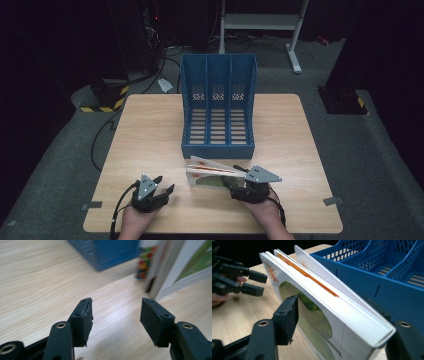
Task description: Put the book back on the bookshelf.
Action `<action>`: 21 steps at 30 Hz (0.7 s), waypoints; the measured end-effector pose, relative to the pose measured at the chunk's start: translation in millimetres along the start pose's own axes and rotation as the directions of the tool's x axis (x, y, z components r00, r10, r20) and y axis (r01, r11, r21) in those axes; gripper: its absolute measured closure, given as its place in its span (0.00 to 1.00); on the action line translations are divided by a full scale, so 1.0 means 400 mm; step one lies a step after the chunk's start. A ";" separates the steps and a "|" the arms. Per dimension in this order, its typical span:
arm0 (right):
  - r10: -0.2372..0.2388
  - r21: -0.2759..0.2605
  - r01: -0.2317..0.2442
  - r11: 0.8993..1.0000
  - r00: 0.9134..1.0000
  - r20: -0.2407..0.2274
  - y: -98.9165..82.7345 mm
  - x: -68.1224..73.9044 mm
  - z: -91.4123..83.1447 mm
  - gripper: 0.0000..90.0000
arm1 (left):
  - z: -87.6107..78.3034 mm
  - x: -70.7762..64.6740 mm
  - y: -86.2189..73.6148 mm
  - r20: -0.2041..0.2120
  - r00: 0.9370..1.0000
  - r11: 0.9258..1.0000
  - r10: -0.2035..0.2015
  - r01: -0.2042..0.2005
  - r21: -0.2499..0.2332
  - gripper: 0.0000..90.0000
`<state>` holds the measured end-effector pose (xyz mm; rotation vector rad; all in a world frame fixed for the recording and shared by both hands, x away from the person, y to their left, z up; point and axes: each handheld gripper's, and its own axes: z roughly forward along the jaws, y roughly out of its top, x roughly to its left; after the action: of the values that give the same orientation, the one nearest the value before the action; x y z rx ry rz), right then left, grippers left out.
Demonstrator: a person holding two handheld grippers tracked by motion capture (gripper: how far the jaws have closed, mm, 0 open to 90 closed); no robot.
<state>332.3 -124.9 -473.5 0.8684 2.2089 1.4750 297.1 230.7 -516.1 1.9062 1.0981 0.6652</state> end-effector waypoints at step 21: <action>0.036 -0.023 -0.037 0.999 0.998 -0.054 -0.007 0.018 -0.033 0.64 | 0.065 0.064 0.006 -0.141 0.987 0.987 -0.073 0.091 0.133 0.38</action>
<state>318.3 -130.0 -470.4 0.8751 2.2205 1.5556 330.0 242.2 -526.8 1.9433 1.3323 0.6957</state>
